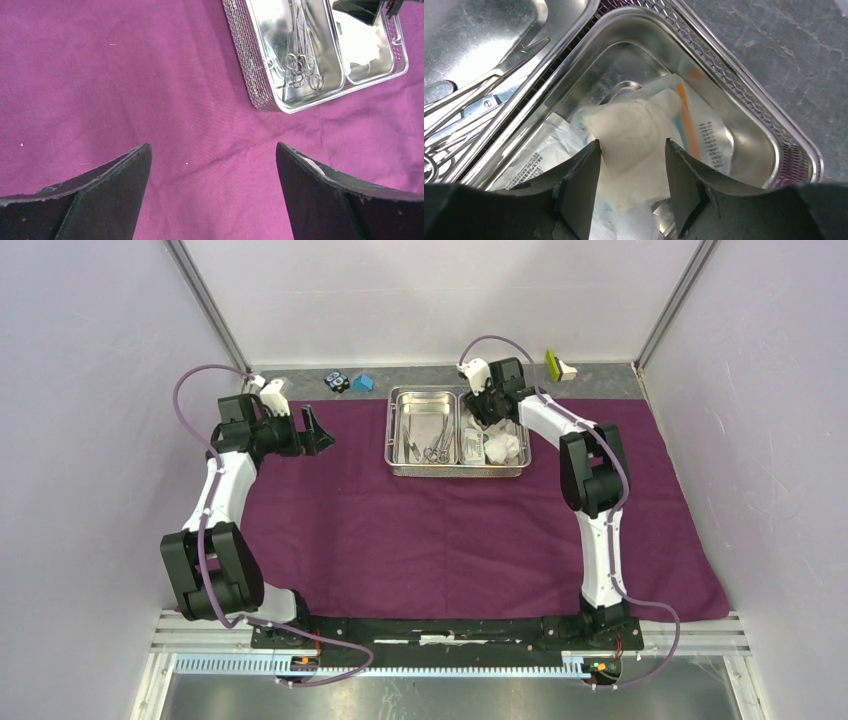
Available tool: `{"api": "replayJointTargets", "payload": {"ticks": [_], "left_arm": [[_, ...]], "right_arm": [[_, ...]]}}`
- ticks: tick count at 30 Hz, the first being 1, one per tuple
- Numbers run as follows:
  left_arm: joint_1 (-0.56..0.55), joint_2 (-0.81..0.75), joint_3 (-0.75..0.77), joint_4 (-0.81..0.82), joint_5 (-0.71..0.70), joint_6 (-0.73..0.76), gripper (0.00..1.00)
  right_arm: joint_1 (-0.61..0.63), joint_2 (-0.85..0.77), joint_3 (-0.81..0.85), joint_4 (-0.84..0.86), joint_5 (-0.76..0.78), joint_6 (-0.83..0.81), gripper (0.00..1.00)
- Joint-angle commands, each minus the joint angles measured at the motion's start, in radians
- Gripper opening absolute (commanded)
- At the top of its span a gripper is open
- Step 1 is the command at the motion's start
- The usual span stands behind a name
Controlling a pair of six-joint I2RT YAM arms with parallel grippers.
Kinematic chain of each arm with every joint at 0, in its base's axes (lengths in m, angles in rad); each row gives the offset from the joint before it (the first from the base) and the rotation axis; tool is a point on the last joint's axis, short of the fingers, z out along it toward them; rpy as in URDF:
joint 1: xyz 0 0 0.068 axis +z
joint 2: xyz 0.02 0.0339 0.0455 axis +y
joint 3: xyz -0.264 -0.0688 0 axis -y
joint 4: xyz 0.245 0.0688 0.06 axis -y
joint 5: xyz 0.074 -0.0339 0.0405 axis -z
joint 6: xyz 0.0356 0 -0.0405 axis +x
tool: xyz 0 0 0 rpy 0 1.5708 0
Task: Open and lay out the surgical kit
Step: Move the container from the surgical kit.
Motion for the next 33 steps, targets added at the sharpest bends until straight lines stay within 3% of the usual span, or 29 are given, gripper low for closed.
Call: {"api": "replayJointTargets", "payload": {"ticks": [1,6,13,22,28,33], "left_arm": [[-0.003,-0.011,-0.008,0.011,0.017,0.036,1.00],[-0.006,-0.018,-0.005,0.005,0.011,0.039,1.00],[-0.119,0.054,0.041,0.051,-0.100,0.069,1.00],[-0.282,0.373,0.326,0.087,-0.232,-0.130,0.88],[-0.355,0.550,0.497,0.052,-0.240,-0.201,0.84],[-0.392,0.674,0.612,0.016,-0.263,-0.265,0.74]], "right_arm": [[-0.010,0.029,0.047,0.011,-0.058,0.043,0.54],[-0.016,0.007,0.016,0.016,-0.086,0.049,0.51],[-0.027,-0.082,-0.032,0.045,-0.146,0.049,0.65],[-0.027,-0.205,-0.107,0.073,-0.152,0.037,0.68],[-0.026,-0.205,-0.122,0.075,-0.120,0.012,0.68],[-0.026,-0.183,-0.111,0.073,-0.107,0.010,0.68]]}}
